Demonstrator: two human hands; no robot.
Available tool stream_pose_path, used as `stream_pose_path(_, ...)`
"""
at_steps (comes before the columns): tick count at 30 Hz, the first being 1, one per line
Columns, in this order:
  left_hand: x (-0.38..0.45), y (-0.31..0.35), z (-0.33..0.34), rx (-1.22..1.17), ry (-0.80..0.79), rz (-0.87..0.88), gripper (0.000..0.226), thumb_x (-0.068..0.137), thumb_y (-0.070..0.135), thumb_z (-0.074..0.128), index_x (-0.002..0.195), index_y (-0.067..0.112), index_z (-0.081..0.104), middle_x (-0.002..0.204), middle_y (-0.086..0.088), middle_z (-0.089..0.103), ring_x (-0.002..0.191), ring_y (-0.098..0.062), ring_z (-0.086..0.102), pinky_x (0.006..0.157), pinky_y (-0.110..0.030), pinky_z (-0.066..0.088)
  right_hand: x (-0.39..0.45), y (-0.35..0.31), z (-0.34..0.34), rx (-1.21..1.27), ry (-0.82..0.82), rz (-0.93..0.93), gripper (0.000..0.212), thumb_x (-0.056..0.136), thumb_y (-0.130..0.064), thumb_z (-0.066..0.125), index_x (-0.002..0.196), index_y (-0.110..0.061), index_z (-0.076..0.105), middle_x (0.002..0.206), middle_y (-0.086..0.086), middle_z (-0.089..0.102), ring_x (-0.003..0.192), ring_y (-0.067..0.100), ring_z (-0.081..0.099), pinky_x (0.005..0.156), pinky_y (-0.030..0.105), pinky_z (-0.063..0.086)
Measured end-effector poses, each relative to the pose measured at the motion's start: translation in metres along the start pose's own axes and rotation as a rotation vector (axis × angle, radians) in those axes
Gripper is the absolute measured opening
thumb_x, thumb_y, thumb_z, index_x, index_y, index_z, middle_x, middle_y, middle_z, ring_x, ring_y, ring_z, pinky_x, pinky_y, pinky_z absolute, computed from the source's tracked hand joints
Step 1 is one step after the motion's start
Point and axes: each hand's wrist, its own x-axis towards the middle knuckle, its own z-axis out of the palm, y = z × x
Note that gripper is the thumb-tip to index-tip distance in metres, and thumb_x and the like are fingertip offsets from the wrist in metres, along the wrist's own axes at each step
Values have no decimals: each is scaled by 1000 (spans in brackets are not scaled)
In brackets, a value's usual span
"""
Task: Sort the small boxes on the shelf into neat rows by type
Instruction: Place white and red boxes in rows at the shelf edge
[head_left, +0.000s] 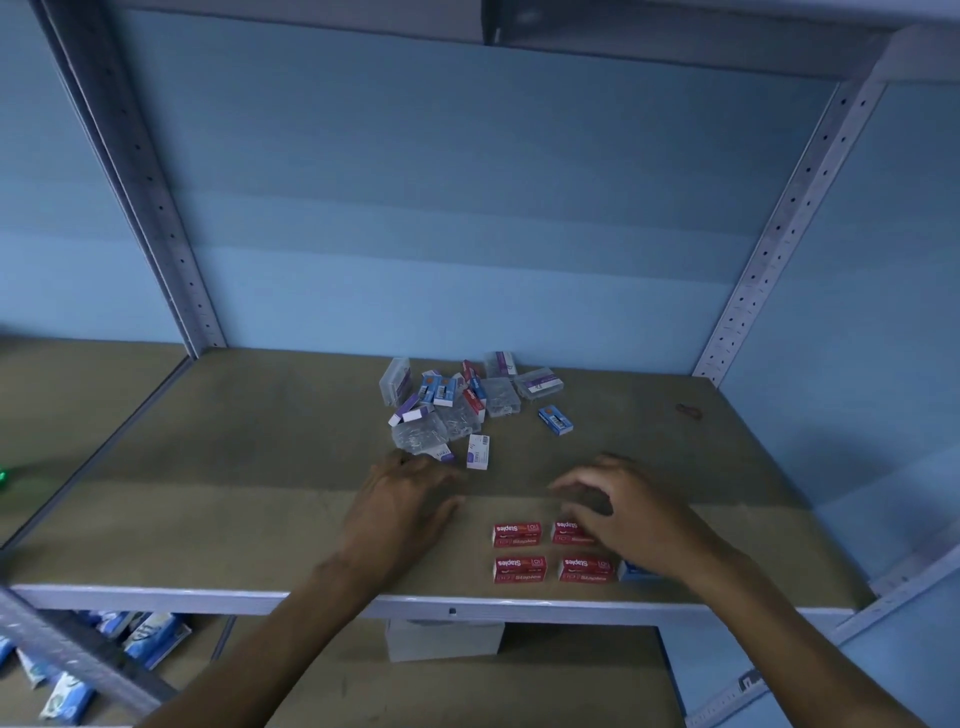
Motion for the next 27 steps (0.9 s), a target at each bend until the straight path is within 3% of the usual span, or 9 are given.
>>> stream_pose_path(3, 12, -14, 0, 116, -53, -106, 37, 90, 40, 61, 126, 33, 61, 128, 6, 62, 120, -26, 50, 99, -41, 45, 36, -16, 14, -63, 3, -28, 42, 100, -38, 59, 142, -38, 52, 148, -14, 50, 134, 9, 45, 106, 27, 38)
stream_pose_path(6, 22, -22, 5, 193, -70, -154, 42, 85, 42, 66, 125, 32, 61, 127, 3, 60, 118, -30, 49, 96, -44, 45, 74, -31, 31, -74, -14, -46, 50, 100, -24, 57, 148, -34, 45, 154, -10, 42, 142, 16, 37, 115, 36, 36)
stream_pose_path(9, 25, -28, 10, 267, -67, -154, 43, 76, 47, 71, 116, 33, 66, 114, 2, 64, 104, -31, 58, 81, -42, 51, 99, -41, 45, -104, -43, -26, 57, 95, -8, 55, 147, -29, 47, 153, -6, 45, 141, 23, 38, 115, 41, 37)
stream_pose_path(11, 26, -27, 11, 325, -84, -139, 40, 78, 52, 63, 112, 33, 67, 111, 1, 65, 101, -30, 59, 77, -41, 52, 105, -44, 51, -137, -65, -28, 55, 95, -9, 54, 147, -28, 49, 153, -4, 46, 140, 26, 39, 114, 43, 37)
stream_pose_path(15, 27, -27, 11, 310, -121, -128, 39, 85, 47, 58, 117, 28, 68, 119, -3, 63, 110, -34, 55, 88, -44, 48, 106, -43, 55, -148, -61, -28, 46, 97, -19, 61, 142, -29, 55, 148, -4, 52, 137, 25, 41, 112, 40, 37)
stream_pose_path(18, 25, -28, 12, 287, -124, -135, 40, 83, 43, 65, 119, 24, 67, 121, -5, 62, 115, -34, 52, 91, -43, 46, 107, -39, 54, -173, -47, -42, 48, 96, -7, 60, 139, -27, 59, 146, -2, 54, 135, 25, 41, 112, 36, 37)
stream_pose_path(23, 21, -35, 17, 292, -76, -157, 37, 72, 51, 77, 101, 28, 73, 103, 3, 69, 103, -27, 58, 80, -36, 52, 103, -29, 55, -192, -53, -58, 57, 92, 9, 53, 133, -28, 65, 139, 1, 59, 131, 26, 44, 110, 39, 40)
stream_pose_path(27, 25, -36, 14, 212, -52, -164, 42, 74, 53, 74, 110, 31, 70, 112, 2, 68, 111, -29, 53, 91, -38, 47, 106, -31, 51, -185, -27, -80, 48, 92, 6, 54, 125, -26, 67, 135, 2, 60, 128, 26, 49, 106, 39, 43)
